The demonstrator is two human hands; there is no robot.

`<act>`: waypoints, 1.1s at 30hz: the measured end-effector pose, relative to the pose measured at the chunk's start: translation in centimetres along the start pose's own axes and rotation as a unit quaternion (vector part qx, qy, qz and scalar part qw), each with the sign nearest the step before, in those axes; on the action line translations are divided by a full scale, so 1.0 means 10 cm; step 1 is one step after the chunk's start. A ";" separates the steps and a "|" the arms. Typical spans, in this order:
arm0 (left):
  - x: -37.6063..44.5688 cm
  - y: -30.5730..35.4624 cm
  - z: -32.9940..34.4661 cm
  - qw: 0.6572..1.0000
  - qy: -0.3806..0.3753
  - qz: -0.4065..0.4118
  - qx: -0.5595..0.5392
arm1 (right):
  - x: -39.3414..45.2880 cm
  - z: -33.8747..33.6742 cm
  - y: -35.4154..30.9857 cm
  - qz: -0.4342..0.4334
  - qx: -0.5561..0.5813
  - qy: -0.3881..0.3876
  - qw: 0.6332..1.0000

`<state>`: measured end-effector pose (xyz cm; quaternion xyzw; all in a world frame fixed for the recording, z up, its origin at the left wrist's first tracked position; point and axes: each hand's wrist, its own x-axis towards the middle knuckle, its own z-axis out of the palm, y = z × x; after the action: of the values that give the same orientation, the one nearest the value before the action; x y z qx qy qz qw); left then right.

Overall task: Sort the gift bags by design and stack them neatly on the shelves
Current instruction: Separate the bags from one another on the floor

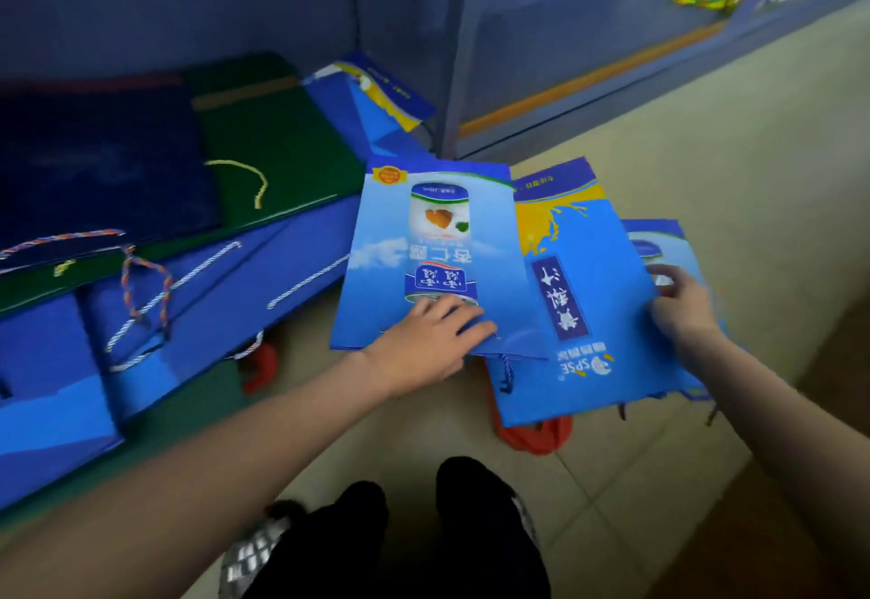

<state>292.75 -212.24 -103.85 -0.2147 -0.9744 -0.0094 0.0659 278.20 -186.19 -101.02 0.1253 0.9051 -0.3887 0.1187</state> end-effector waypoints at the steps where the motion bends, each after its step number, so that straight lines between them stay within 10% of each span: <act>1: 0.14 0.07 0.01 1.000 -0.023 0.013 -0.008 | 0.05 -0.16 0.11 0.008 -0.012 0.019 1.000; 7: 0.91 0.35 0.22 0.985 -0.165 0.035 -0.043 | 0.30 -0.74 0.55 0.031 -0.099 0.085 0.991; 20: 2.38 1.59 1.08 0.974 -0.076 -0.021 -0.212 | 1.04 -1.90 0.09 -0.087 -0.203 0.348 0.911; 23: 2.47 1.84 1.11 0.957 -0.137 0.002 -0.256 | 1.12 -1.92 0.01 -0.092 -0.196 0.346 0.913; 33: 1.75 1.01 1.47 0.873 -0.185 -0.312 -0.325 | 1.20 -1.25 0.61 0.009 -0.163 0.178 0.970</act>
<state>279.37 -195.10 -116.20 0.0938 -0.9270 -0.3060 -0.1956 267.42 -171.32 -100.49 0.1797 0.9617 -0.2058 -0.0221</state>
